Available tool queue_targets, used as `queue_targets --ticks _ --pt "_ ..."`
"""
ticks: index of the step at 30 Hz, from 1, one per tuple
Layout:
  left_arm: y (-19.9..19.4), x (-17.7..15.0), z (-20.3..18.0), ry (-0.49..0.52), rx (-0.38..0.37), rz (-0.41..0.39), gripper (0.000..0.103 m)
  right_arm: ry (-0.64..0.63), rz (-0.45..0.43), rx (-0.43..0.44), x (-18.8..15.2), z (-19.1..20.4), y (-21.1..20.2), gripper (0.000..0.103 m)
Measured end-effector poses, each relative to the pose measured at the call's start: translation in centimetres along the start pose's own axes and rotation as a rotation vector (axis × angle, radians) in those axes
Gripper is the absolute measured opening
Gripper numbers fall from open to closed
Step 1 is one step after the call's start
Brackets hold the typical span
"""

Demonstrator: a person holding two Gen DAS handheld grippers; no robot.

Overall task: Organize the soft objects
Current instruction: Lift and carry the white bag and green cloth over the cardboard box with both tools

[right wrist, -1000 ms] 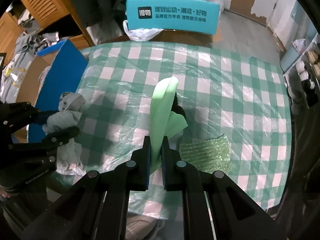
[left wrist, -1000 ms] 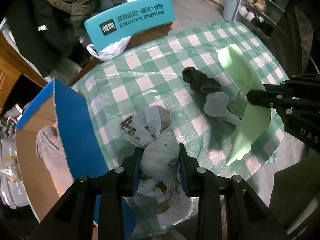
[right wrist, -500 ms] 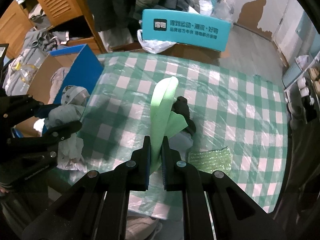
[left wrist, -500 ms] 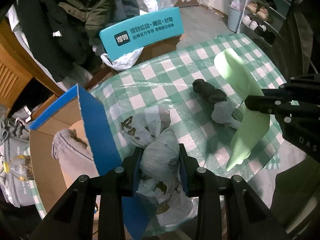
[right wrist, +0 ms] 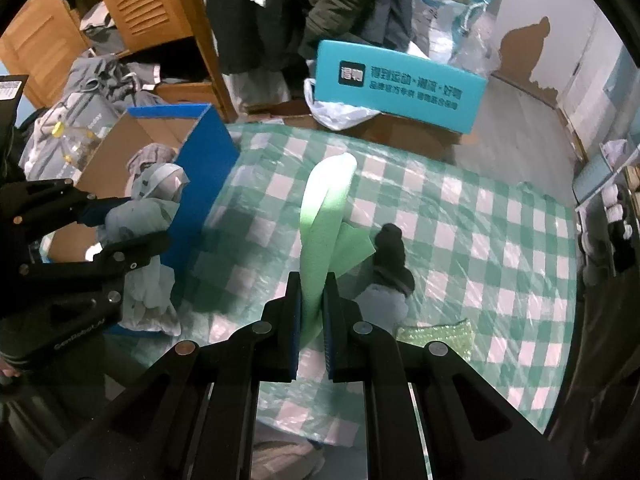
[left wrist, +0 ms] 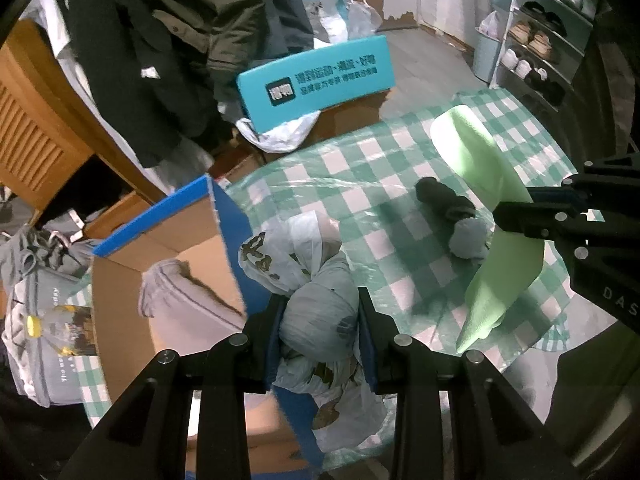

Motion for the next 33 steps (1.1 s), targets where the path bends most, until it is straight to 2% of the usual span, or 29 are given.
queue_targets --ticks 13,33 --pt "-2.1 0.3 3.6 -0.056 0.0 -0.04 0.033 -0.065 -0.041 0.028 3.1 2.7 -0.6 0.009" --pt "-3.7 -0.6 11.8 -0.19 0.042 -0.076 0.033 -0.162 -0.076 0.09 8.6 8.7 0.0 0.009"
Point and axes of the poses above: each gripper's, at about its wrist camera, not at the fingertips, and y roughly the way its jaws point, z to its left, x to its top, the point moved 2 cm from there along y, roughly the way its jaws point, and after that the axes turned 15 degrees about -y, right-handed, at the moved point
